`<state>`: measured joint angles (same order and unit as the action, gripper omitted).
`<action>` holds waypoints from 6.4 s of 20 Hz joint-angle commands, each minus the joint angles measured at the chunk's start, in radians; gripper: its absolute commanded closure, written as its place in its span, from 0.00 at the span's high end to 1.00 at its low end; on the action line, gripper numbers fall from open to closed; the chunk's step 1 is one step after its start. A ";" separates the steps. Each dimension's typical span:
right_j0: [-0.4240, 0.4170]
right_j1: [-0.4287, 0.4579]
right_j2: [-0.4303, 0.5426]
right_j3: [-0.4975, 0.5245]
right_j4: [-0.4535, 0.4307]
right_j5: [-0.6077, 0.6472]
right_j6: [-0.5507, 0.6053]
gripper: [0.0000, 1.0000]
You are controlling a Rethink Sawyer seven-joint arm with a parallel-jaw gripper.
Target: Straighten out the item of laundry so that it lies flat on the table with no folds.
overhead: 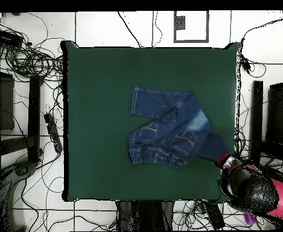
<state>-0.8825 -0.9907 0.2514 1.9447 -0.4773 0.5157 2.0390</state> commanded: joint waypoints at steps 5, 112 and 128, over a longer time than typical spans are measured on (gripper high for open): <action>0.100 0.057 0.113 -0.008 -0.086 0.066 -0.124 0.00; 0.849 0.222 -0.294 -0.457 0.316 0.371 0.897 0.00; 0.580 -0.066 -0.273 -0.277 0.299 0.503 0.206 0.00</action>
<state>-0.1211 -0.8881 -0.0622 1.4977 -0.1701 0.8779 2.6723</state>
